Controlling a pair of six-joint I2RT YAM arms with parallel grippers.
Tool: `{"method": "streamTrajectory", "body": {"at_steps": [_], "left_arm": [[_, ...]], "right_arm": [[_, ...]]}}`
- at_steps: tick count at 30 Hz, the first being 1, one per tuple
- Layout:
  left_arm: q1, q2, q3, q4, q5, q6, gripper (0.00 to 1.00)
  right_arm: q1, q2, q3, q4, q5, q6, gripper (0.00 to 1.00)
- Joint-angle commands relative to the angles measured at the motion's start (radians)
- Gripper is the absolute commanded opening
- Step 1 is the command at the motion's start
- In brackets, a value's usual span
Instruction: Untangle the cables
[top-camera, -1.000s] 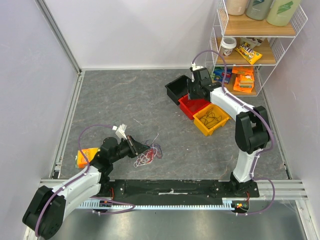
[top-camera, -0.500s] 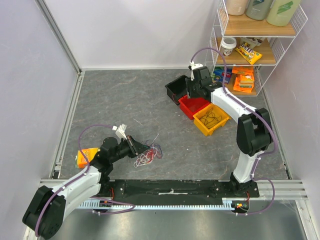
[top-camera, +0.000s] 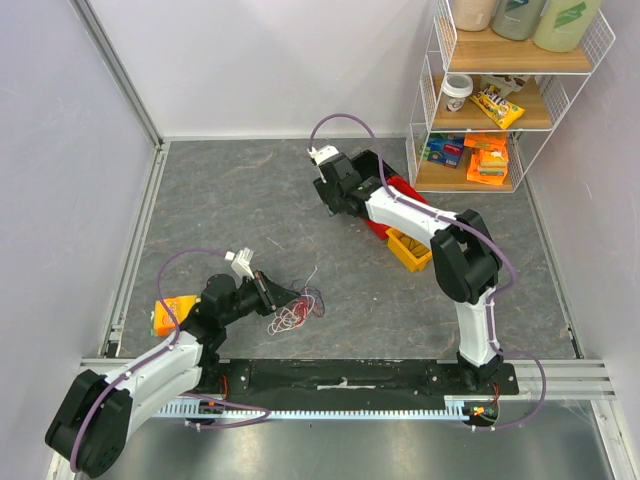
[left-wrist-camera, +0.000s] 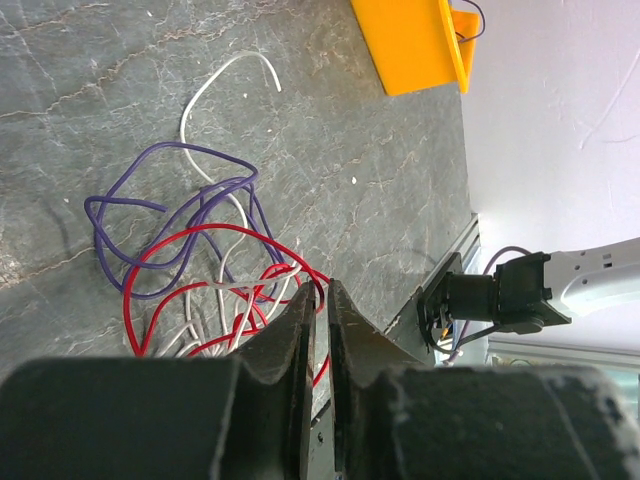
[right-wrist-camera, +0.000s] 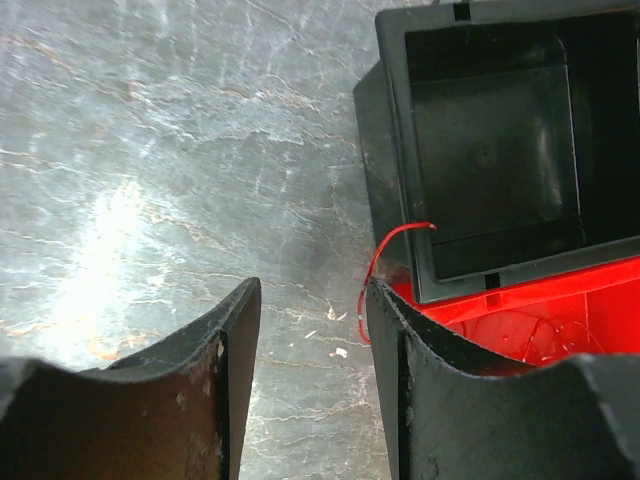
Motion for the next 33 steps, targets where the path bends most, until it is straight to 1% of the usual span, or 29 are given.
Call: {"method": "streamTrajectory", "body": {"at_steps": [1, 4, 8, 10, 11, 13, 20, 22, 25, 27, 28, 31, 33], "left_arm": [[-0.004, -0.001, -0.078, 0.050, -0.012, 0.005, 0.15], [-0.004, -0.001, -0.077, 0.050, -0.012, 0.005, 0.15], [-0.004, 0.001, -0.077, 0.050, -0.012, 0.005, 0.15], [-0.002, -0.001, -0.077, 0.048, -0.012, 0.005, 0.15], [-0.002, -0.001, -0.077, 0.050, -0.012, 0.005, 0.15], [-0.002, -0.001, -0.077, 0.050, -0.010, 0.005, 0.15], [-0.002, -0.004, -0.078, 0.050, -0.010, 0.005, 0.15], [-0.002, -0.006, -0.078, 0.048, -0.010, 0.005, 0.15], [-0.002, -0.007, -0.078, 0.050, -0.010, 0.005, 0.15], [-0.002, -0.006, -0.080, 0.050, -0.010, 0.005, 0.15], [-0.002, -0.006, -0.077, 0.050, -0.010, 0.005, 0.15], [-0.001, -0.004, -0.078, 0.050, -0.010, 0.005, 0.15], [-0.004, -0.004, -0.078, 0.050, -0.010, 0.005, 0.15]], "right_arm": [[-0.007, 0.028, 0.057, -0.021, 0.112, -0.036, 0.53], [-0.006, 0.032, 0.062, -0.024, 0.123, -0.037, 0.49], [-0.006, 0.039, 0.063, -0.022, 0.127, -0.037, 0.41], [-0.006, 0.039, 0.065, -0.022, 0.129, -0.036, 0.33], [-0.004, 0.042, 0.065, -0.024, 0.134, -0.032, 0.26], [-0.006, 0.045, 0.065, -0.024, 0.134, -0.031, 0.20], [-0.006, 0.066, 0.080, -0.024, 0.134, -0.031, 0.19], [-0.004, 0.060, 0.077, -0.024, 0.137, -0.029, 0.13], [-0.006, 0.020, 0.057, -0.028, 0.144, -0.003, 0.00], [-0.017, -0.026, 0.017, -0.032, 0.141, 0.029, 0.00], [-0.029, -0.068, -0.009, -0.035, 0.131, 0.062, 0.00], [-0.121, -0.145, -0.075, -0.044, -0.050, 0.180, 0.00], [-0.184, -0.187, -0.122, -0.053, -0.127, 0.240, 0.00]]}}
